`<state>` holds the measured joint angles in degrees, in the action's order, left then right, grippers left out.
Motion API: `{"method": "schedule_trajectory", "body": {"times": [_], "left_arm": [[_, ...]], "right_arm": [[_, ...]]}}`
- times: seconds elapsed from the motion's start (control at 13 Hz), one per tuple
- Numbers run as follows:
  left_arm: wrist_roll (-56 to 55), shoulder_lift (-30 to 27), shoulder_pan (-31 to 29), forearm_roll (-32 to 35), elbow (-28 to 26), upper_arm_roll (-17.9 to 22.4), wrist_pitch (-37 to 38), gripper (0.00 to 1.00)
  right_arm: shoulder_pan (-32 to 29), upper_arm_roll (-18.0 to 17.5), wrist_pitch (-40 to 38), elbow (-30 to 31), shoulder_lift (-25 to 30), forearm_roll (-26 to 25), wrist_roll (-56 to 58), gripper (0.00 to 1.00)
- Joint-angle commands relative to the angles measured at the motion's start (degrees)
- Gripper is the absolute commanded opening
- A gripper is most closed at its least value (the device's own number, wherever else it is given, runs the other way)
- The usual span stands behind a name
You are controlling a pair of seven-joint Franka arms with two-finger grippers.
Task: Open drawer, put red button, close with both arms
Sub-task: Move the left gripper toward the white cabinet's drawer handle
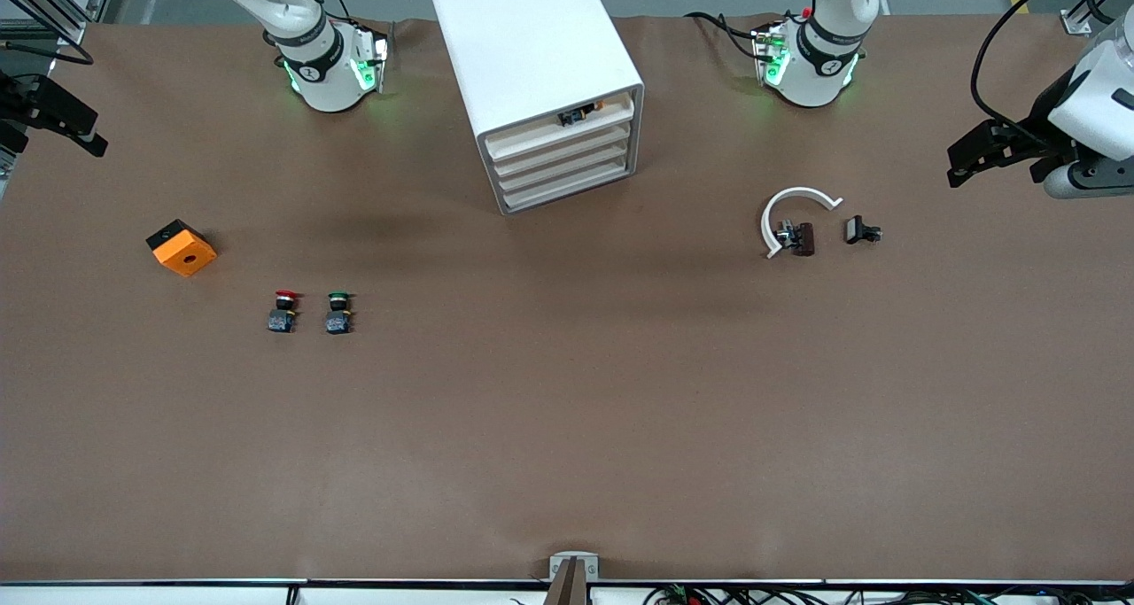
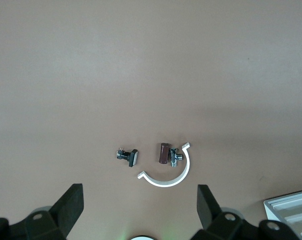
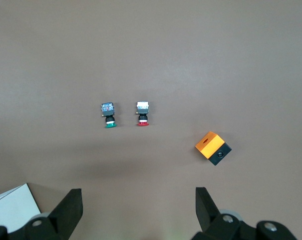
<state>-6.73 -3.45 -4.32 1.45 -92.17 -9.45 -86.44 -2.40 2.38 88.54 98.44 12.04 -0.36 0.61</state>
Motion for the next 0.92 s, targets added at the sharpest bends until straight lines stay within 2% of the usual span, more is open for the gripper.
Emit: {"method": "schedule_trajectory", "body": {"times": [0.0,0.23,0.38,0.62,0.69,0.85], "left_arm": [[-0.30,0.63,0.01,1.19,1.56,-0.57,1.63,1.00],[-0.39,1.68,0.27,0.84,1.65,-0.48,1.54,1.00],[-0.30,5.97,0.36,0.58,4.09,-0.57,1.63,1.00],[-0.83,12.56,0.18,-0.39,2.88,-2.24,1.63,1.00],[-1.87,15.20,0.27,-1.44,2.88,-2.24,1.54,1.00],[-10.27,20.82,0.27,-8.79,2.88,-2.24,1.63,1.00]], "right_arm": [[0.20,0.08,0.40,1.23,1.32,-0.60,0.53,1.00],[0.20,-0.01,0.40,1.23,1.23,-0.60,0.53,1.00],[0.20,0.08,0.49,1.32,1.23,-0.60,0.53,1.00],[0.20,0.08,1.10,1.32,0.79,-0.60,0.62,1.00],[0.20,0.08,1.28,1.32,0.61,-0.69,0.62,1.00],[0.11,0.08,1.72,1.32,0.52,-0.87,0.62,1.00]]}}
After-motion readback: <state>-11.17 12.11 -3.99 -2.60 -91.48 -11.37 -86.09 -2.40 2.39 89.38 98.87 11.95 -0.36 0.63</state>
